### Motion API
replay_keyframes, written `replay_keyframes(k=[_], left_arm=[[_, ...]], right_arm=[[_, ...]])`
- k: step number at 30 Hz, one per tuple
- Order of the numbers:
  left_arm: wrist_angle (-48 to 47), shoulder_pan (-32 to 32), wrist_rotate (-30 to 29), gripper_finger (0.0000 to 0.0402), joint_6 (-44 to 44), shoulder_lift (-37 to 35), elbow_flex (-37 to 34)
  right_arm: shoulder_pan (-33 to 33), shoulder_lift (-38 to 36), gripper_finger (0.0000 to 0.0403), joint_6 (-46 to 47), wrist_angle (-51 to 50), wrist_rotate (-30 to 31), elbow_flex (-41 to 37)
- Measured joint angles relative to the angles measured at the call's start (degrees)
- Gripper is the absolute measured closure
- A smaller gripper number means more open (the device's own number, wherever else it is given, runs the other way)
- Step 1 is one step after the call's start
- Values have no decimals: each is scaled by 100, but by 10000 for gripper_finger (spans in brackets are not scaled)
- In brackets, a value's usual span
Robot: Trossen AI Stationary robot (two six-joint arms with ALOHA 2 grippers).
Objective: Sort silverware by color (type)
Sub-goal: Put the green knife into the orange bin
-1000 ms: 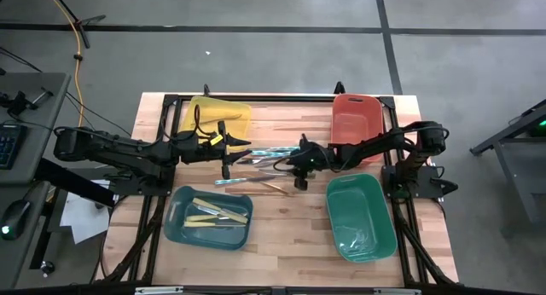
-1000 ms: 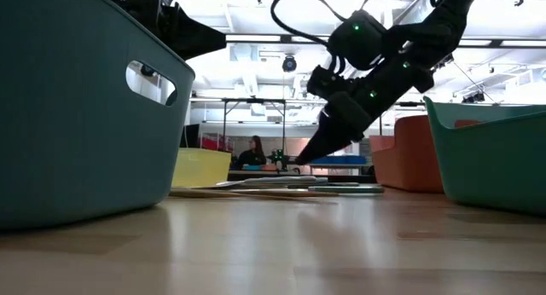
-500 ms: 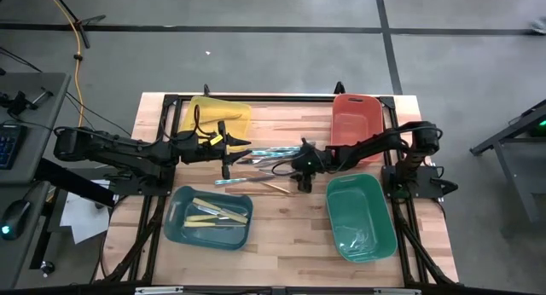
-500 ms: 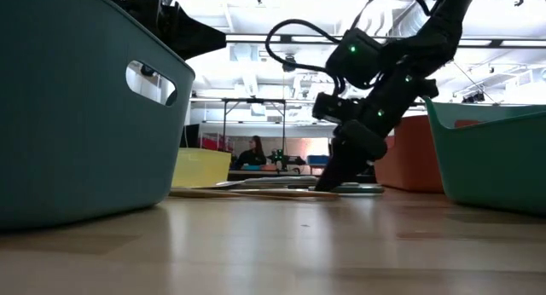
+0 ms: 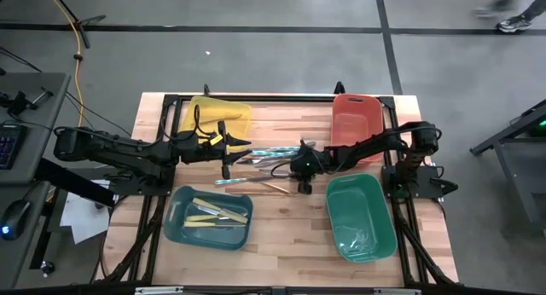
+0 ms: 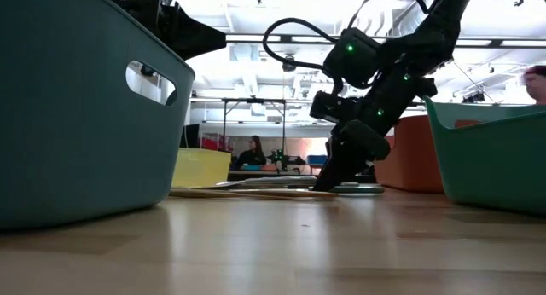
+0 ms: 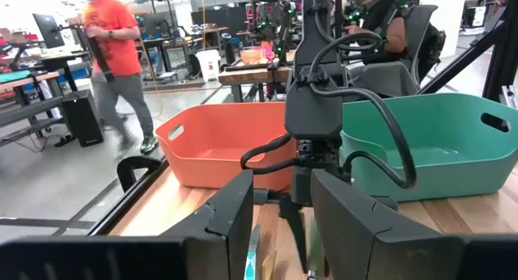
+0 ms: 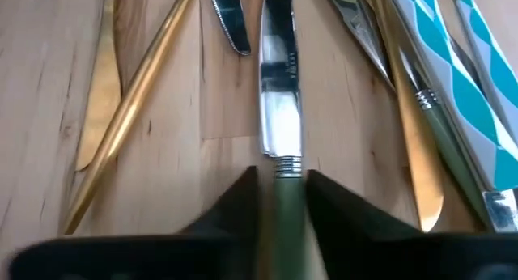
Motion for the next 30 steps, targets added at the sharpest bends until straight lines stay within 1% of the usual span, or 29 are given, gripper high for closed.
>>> replay_keyframes(k=[2,3,8,11,17,23,26,30], left_arm=[[0,0,0,284,0,0,-1],[0,0,0,284,0,0,-1],[0,0,0,284,0,0,-1],[0,0,0,284,0,0,-1],[-2,0,0,284,63,0,-1],[-52,0,0,284,199,0,0],[-97,0,0,284,199,-30,-1],[-450,-1,-32,284,197,-228,-1]], right_arm=[[-2,-2,371,-23,-6,-2,0],[-4,-4,379,-68,-7,-18,0],[-7,-4,366,-151,-2,-36,-4],[-7,-7,382,-184,-2,-37,-7],[-11,-61,382,-212,32,-58,-22],[-13,-488,383,-268,-238,-35,-71],[-3,-740,401,-320,-318,-12,-58],[60,-851,395,-367,-515,157,-83]])
